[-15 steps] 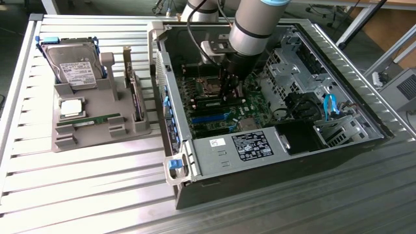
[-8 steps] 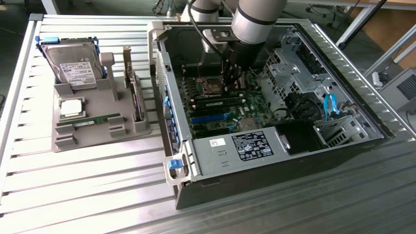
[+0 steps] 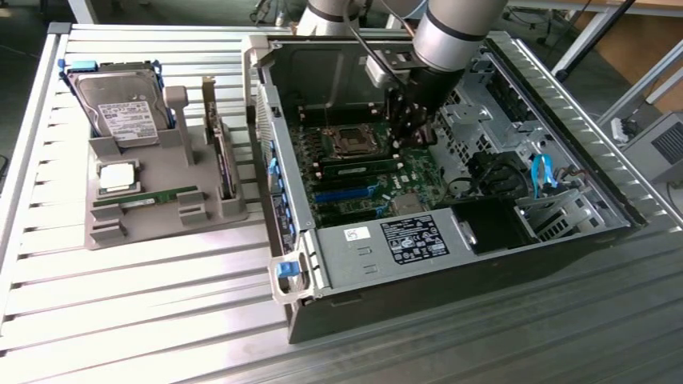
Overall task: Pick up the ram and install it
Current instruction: 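Insert the ram into the slot, then press down the ram until it locks into place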
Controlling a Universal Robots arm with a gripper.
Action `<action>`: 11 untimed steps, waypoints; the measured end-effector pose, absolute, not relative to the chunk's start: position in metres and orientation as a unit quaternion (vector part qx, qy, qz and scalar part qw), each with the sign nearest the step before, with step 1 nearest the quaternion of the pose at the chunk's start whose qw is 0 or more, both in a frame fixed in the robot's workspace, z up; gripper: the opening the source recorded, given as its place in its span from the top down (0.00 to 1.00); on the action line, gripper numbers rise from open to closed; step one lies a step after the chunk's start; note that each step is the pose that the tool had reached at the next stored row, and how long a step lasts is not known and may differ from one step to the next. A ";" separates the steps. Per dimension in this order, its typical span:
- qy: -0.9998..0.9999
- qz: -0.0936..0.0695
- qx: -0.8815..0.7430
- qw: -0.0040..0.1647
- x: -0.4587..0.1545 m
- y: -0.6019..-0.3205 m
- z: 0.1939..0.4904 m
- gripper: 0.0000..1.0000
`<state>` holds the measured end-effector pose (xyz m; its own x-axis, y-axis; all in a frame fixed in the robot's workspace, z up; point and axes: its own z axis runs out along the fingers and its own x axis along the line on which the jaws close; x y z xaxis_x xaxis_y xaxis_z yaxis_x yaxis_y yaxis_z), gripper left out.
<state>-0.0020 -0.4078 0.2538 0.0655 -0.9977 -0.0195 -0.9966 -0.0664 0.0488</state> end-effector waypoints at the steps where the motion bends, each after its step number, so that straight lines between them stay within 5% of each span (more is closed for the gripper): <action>1: -0.683 -0.024 0.730 0.011 0.005 -0.408 0.254 0.91; 11: -0.680 -0.026 0.733 0.013 0.024 -0.408 0.253 0.91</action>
<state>0.0240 -0.4078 0.2530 0.0737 -0.9971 -0.0201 -0.9958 -0.0747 0.0534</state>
